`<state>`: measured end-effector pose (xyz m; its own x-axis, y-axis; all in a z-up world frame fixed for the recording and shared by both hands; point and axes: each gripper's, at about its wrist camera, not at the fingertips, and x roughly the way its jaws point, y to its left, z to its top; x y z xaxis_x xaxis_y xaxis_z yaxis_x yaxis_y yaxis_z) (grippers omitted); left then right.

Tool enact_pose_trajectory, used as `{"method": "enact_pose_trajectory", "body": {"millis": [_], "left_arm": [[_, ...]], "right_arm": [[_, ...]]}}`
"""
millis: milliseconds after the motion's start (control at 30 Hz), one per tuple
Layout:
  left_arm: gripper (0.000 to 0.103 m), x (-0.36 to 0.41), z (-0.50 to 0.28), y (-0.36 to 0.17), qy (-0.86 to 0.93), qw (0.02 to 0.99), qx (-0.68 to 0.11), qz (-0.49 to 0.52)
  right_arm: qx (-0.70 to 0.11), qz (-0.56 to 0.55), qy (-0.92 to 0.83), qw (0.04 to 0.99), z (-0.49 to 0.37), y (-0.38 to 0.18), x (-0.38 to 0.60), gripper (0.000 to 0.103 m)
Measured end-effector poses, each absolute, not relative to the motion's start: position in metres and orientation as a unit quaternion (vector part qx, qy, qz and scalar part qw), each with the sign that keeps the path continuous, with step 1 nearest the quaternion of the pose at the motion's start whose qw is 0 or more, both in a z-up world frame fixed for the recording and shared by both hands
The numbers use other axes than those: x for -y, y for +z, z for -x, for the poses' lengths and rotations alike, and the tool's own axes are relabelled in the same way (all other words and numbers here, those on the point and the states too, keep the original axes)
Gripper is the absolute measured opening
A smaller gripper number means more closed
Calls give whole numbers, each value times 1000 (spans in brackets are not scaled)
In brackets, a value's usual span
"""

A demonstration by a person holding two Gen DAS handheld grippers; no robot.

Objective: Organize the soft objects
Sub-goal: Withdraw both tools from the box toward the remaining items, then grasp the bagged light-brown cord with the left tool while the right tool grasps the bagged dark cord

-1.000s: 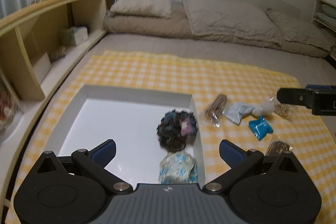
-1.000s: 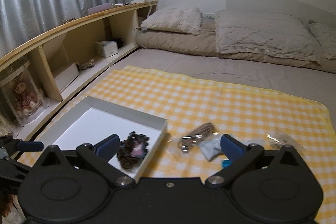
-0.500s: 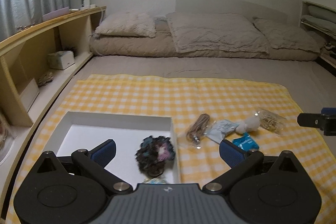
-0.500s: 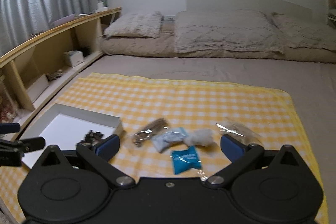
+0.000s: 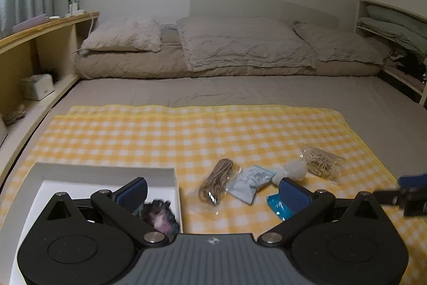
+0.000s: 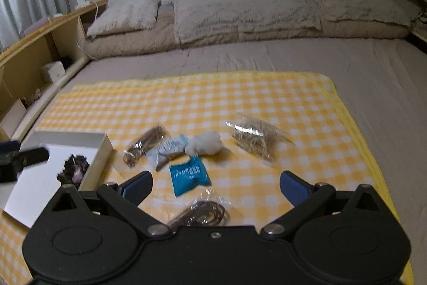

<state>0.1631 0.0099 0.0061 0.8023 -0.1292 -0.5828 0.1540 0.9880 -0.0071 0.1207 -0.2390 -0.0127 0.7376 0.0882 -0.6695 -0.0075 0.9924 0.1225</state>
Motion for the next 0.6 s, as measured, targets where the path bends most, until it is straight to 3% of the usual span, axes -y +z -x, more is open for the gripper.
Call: {"method": "enact_pose_trajectory", "body": {"millis": [33, 100, 200, 600], "left_arm": [[103, -9, -168, 5, -76, 949, -304, -20], [103, -8, -177, 4, -81, 950, -300, -13], [103, -4, -190, 3, -94, 952, -292, 3], [84, 29, -250, -43, -147, 931, -327, -67]], "right_arm": [[-366, -53, 31, 928, -122, -16, 238, 88], [-381, -40, 55, 922, -128, -25, 233, 64], [-393, -7, 93, 915, -136, -38, 221, 49], [-449, 141, 219, 854, -157, -104, 167, 41]]}}
